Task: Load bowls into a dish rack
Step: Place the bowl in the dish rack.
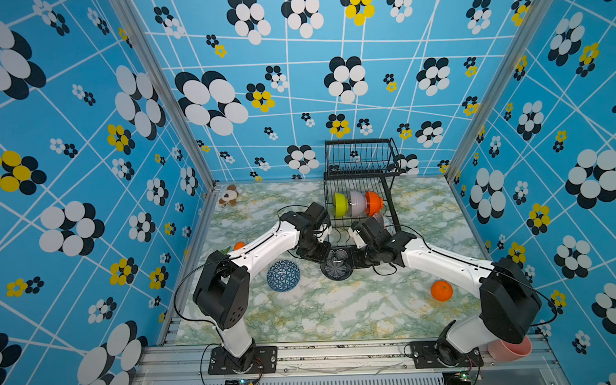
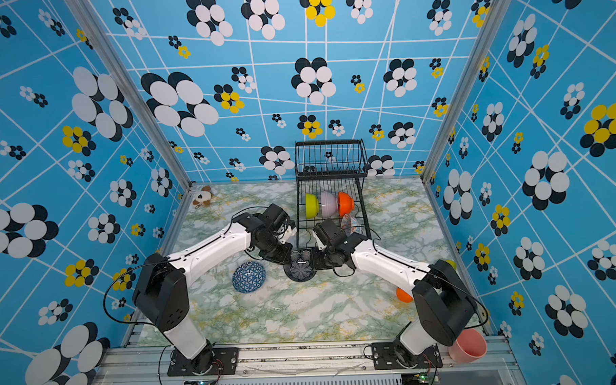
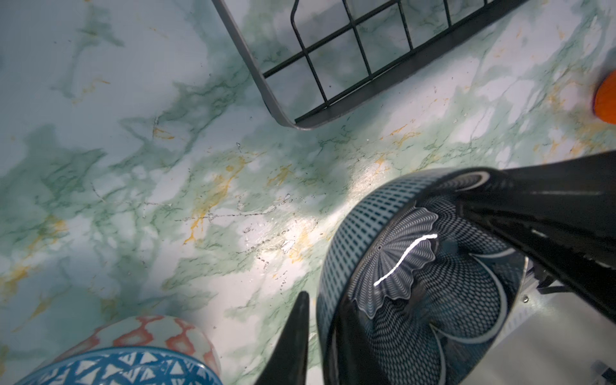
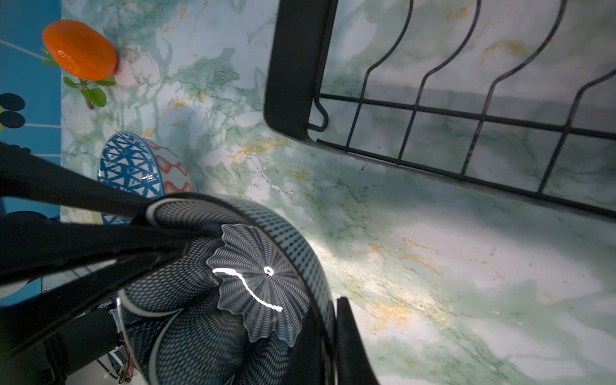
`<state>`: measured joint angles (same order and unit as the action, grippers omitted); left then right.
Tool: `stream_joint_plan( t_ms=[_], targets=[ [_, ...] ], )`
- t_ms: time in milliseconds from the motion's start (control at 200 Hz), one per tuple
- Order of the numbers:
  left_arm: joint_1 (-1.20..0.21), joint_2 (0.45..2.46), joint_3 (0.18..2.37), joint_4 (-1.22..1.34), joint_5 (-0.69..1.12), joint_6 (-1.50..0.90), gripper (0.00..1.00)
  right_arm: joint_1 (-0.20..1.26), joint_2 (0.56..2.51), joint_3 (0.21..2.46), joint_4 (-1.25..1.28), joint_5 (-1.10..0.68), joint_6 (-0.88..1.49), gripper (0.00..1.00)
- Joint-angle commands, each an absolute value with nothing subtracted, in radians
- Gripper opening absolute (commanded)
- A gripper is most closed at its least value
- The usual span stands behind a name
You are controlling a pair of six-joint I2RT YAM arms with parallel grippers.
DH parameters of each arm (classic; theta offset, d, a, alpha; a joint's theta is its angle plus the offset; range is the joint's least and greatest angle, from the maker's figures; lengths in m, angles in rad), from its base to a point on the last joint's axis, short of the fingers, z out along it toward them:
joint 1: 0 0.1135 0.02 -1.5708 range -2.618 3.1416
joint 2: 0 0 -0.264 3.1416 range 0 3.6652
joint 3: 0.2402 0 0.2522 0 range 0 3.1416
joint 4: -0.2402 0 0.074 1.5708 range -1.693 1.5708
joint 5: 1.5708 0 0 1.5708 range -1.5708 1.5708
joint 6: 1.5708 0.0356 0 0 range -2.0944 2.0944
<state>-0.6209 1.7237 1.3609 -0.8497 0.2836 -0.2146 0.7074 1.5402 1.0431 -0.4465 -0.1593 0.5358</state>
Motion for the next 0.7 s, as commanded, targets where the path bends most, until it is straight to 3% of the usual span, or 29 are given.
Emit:
stream_joint_plan(
  t_ms=[0, 95, 310, 460, 695],
  targets=[
    [-0.614, 1.689, 1.365, -0.856, 0.311, -0.215, 0.37, 0.707, 1.533, 1.05, -0.453, -0.143, 0.547, 0.0],
    [-0.614, 1.689, 1.365, -0.855, 0.311, -0.214, 0.42, 0.707, 1.529, 1.05, -0.455, -0.134, 0.546, 0.0],
    [-0.612, 1.664, 1.354, -0.834, 0.317, -0.212, 0.67, 0.709, 1.525, 1.048, -0.463, -0.121, 0.548, 0.0],
    [-0.612, 1.639, 1.343, -0.813, 0.315, -0.211, 0.73, 0.708, 1.517, 1.048, -0.474, -0.102, 0.551, 0.0],
    [-0.604, 1.578, 1.312, -0.759, 0.276, -0.226, 0.74, 0.709, 1.495, 1.063, -0.521, -0.046, 0.534, 0.0]
  ],
)
